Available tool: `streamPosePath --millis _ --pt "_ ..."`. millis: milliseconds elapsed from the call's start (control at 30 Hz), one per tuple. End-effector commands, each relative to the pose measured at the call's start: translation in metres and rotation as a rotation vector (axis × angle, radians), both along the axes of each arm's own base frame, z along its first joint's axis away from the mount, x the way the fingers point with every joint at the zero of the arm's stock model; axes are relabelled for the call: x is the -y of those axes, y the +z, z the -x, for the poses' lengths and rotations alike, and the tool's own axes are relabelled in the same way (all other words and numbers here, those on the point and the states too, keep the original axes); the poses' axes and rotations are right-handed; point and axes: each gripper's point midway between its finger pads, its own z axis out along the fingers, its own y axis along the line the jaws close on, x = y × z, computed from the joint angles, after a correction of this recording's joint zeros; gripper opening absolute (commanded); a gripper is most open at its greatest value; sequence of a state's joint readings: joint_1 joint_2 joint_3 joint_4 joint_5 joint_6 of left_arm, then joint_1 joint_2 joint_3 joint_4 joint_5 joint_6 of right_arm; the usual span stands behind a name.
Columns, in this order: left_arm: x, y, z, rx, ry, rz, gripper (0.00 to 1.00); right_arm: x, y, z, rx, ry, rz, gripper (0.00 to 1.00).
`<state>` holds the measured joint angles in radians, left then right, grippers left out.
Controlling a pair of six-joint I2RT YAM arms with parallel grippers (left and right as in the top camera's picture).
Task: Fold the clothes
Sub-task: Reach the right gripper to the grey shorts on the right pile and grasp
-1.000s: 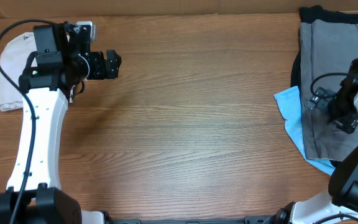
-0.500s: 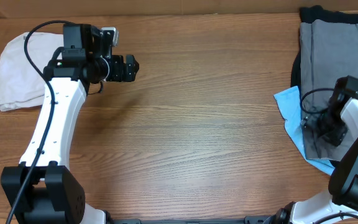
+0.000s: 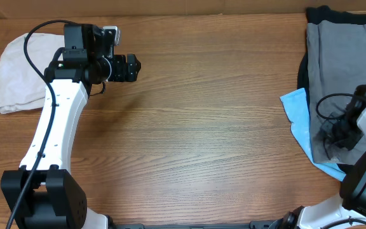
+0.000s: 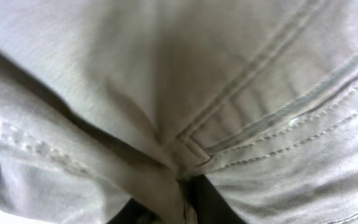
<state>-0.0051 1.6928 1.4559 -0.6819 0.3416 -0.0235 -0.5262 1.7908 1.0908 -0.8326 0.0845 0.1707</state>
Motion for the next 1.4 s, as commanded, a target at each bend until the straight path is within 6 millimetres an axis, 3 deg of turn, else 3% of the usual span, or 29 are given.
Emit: streamPosePath --millis 0,133,267,433,500,600,700,767,833,933,1100,1200,1300,1367 --pt "0.004 0.01 -0.006 0.029 -0.006 0.016 0.88 0.003 0.0 0.004 0.011 -0.029 -0.025 0.13" --pt "0.004 0.012 -0.008 0.04 -0.007 0.016 0.87 -0.003 0.009 -0.004 0.039 0.001 -0.066 0.05" --pt "0.004 0.013 -0.01 0.05 -0.007 0.016 0.83 -0.014 0.033 -0.022 0.102 0.06 -0.148 0.04" --pt "0.001 0.019 -0.016 0.08 -0.002 0.016 0.52 -0.037 0.089 -0.051 0.244 0.175 -0.268 0.04" --pt "0.0 0.025 -0.017 0.098 0.001 0.016 0.46 -0.04 0.111 -0.057 0.271 0.197 -0.267 0.04" --pt "-0.003 0.033 -0.021 0.125 0.007 0.017 0.5 -0.046 0.142 -0.063 0.293 0.243 -0.246 0.05" --pt "-0.003 0.034 -0.021 0.129 0.006 0.018 0.66 -0.049 0.159 -0.066 0.304 0.262 -0.237 0.13" --pt "-0.003 0.033 -0.02 0.125 0.005 0.017 0.73 -0.049 0.161 -0.067 0.305 0.262 -0.235 0.26" --pt "-0.003 0.033 -0.02 0.123 0.006 0.017 0.77 -0.049 0.16 -0.065 0.295 0.259 -0.236 0.27" --pt "-0.003 0.032 -0.019 0.117 0.005 0.017 0.76 -0.048 0.158 -0.06 0.272 0.258 -0.228 0.04" --pt "-0.003 0.026 -0.013 0.083 0.008 0.014 0.62 -0.047 0.149 -0.053 0.233 0.272 -0.22 0.04" --pt "-0.006 0.022 -0.011 0.066 0.02 0.0 0.6 -0.05 0.141 -0.049 0.215 0.289 -0.232 0.05" --pt "-0.01 0.015 -0.011 0.048 0.032 -0.016 0.6 -0.061 0.134 -0.047 0.195 0.321 -0.247 0.33" --pt "-0.011 0.009 -0.013 0.037 0.04 -0.027 0.61 -0.07 0.126 -0.046 0.167 0.348 -0.246 0.46"
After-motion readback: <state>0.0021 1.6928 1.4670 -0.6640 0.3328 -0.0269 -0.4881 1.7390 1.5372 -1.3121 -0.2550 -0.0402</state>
